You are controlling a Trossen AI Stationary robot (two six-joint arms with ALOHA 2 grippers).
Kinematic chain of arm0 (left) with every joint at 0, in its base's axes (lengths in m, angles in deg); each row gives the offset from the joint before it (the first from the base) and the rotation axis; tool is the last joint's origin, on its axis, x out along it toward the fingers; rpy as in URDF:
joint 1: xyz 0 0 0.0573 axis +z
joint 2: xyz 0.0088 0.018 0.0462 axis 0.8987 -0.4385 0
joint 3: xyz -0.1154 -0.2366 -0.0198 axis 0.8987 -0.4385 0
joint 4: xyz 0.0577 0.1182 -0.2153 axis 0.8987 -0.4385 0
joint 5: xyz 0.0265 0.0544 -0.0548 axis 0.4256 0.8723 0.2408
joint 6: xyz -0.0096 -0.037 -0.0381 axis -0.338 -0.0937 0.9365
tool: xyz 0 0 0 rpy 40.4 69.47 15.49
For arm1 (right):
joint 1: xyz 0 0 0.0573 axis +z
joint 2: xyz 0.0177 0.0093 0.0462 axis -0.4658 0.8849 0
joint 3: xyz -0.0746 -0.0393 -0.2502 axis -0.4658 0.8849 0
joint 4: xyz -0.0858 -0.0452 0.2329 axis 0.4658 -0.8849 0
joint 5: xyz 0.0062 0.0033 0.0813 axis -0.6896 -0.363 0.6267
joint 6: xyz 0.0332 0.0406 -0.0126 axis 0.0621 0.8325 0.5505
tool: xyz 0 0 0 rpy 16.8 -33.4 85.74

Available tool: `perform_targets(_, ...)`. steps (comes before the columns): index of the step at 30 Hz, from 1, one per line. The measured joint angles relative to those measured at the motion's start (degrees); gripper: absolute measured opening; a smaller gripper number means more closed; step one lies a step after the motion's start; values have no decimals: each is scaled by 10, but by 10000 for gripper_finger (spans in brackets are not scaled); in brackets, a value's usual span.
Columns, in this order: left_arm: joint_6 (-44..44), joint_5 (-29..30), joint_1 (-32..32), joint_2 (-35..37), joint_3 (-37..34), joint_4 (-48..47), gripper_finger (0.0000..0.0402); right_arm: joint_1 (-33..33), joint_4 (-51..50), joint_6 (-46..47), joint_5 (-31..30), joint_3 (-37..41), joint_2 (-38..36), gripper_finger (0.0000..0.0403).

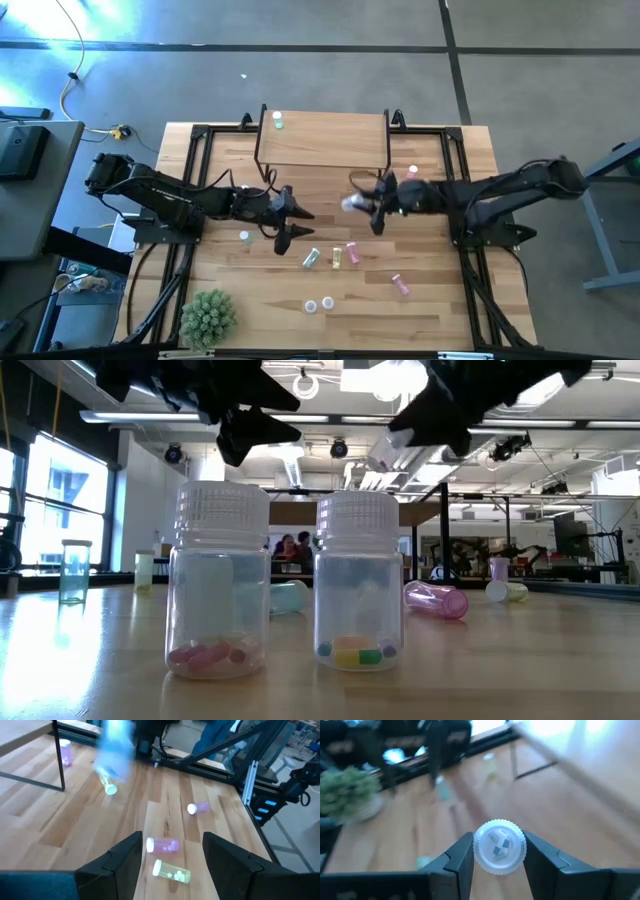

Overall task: Pick and place medicine bottles onto shelf by color
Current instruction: Put the top white transparent pill bottle on the shelf

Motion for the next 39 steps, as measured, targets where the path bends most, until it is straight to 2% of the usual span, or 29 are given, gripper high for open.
perform_targets(9,0,0,0,0,0,-4,197,-147,-235,-55,-46,-180,1,128)
perform_targets(16,0,0,0,0,0,-10,197,-270,-336,-68,-50,-278,17,128)
perform_targets(20,0,0,0,0,0,-12,197,-321,-382,-72,-25,-322,42,128)
perform_targets(32,4,9,-5,0,0,-25,197,-364,-436,-104,45,-405,155,128)
perform_targets(39,4,9,-8,0,0,-31,197,-364,-469,-151,50,-443,224,128)
